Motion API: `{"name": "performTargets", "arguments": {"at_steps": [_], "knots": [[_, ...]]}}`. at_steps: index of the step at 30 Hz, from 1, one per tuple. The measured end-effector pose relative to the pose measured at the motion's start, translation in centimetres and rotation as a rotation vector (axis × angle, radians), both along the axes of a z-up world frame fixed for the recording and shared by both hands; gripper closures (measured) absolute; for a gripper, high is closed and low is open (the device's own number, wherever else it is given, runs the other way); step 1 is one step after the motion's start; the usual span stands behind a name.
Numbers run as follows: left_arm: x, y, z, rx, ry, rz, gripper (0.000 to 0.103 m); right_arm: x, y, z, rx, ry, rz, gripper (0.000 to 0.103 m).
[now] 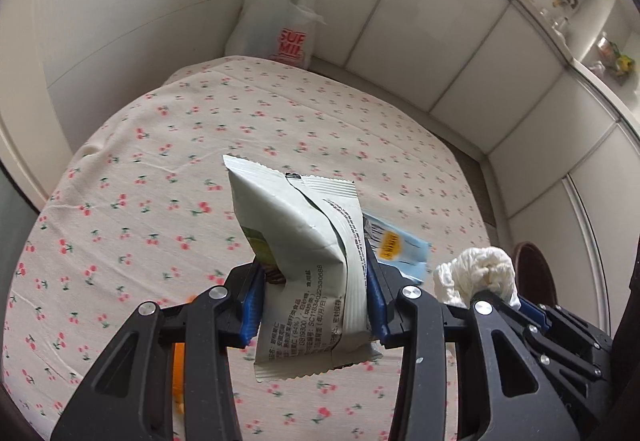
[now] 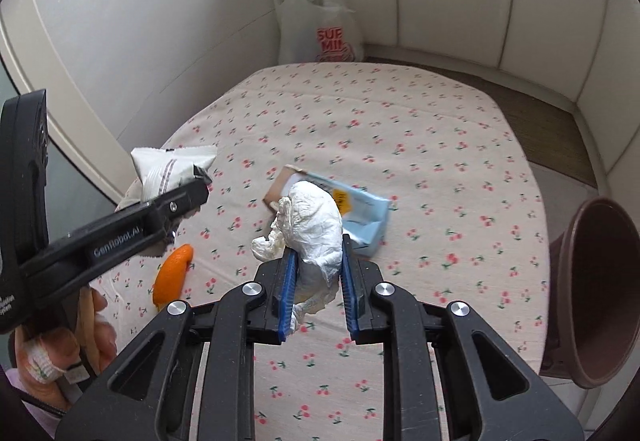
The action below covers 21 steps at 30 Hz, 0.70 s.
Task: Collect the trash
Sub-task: 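Carry the packet and tissue over the brown bin and open both grippers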
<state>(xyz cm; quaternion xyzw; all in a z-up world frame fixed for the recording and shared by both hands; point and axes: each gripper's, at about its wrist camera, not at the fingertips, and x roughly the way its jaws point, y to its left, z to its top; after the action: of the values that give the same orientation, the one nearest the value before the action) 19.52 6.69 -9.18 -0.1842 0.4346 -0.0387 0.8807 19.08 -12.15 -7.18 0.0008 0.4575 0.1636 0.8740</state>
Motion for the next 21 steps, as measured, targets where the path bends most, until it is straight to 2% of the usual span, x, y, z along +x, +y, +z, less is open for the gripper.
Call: {"name": "performTargets", "arguments": {"at_steps": [12, 21], "knots": [[1.6, -8.6, 1.8, 0.014, -0.025, -0.144, 0.061, -0.2, -8.4, 2.2, 0.012, -0.081, -0.186, 0.084], [2.3, -14.6, 2.0, 0.027, -0.020, -0.239, 0.061, -0.4, -17.2, 2.3, 0.022, -0.101, -0.397, 0.083]]}}
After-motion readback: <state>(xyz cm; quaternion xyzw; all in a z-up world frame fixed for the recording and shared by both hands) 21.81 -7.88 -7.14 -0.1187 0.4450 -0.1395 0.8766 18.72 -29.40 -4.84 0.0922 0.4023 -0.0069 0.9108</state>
